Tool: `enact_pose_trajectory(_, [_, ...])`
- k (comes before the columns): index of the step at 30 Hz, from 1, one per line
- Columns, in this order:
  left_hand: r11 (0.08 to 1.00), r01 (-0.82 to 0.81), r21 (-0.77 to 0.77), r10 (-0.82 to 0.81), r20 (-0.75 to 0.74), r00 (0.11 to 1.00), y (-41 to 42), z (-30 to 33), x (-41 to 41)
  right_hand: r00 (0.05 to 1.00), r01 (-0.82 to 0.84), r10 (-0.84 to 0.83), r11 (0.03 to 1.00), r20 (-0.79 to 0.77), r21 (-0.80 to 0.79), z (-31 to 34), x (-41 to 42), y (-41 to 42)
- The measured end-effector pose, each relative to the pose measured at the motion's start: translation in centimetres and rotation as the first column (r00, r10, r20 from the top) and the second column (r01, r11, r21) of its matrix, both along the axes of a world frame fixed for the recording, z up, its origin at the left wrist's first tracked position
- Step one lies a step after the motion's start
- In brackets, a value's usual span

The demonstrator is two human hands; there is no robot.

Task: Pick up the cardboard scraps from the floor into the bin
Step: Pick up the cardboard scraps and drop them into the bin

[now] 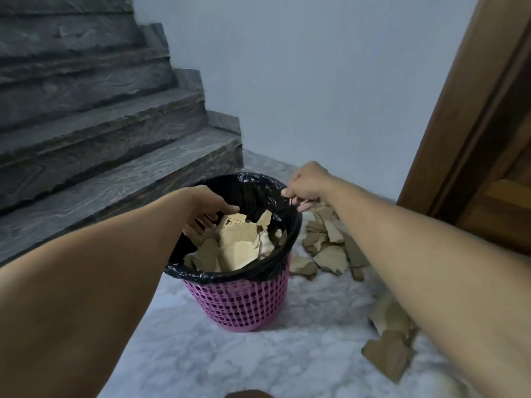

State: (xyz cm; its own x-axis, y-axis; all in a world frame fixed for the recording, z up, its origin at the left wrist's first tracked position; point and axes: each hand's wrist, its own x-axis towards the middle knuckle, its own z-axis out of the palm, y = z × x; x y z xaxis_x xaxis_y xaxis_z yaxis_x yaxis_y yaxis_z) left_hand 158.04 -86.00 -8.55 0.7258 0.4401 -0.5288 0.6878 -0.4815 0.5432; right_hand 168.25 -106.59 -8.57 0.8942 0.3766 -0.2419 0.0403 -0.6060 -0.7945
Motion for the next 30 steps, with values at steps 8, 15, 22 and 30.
enact_pose_trajectory(8, [0.979,0.200,-0.040,-0.192,0.146,0.970,-13.7,-0.4,3.7,0.989,0.132,-0.133,0.991,-0.063,-0.017,0.7,-0.5,-15.1])
enact_pose_trajectory(15, [0.631,0.089,0.771,-0.382,0.209,0.900,-21.6,-4.3,6.9,0.939,0.284,-0.303,0.950,-0.162,-0.134,-4.7,-0.1,-28.1])
enact_pose_trajectory(22, [0.595,0.640,0.486,-0.684,-0.113,0.721,-30.4,-14.4,11.0,0.819,0.449,-0.512,0.853,-0.260,-0.266,-14.4,-1.3,-37.9])
enact_pose_trajectory(30, [0.782,0.602,0.162,-0.557,-0.253,0.791,-35.4,-26.1,11.4,0.698,0.583,-0.692,0.698,-0.182,-0.416,-24.1,-2.8,-44.0])
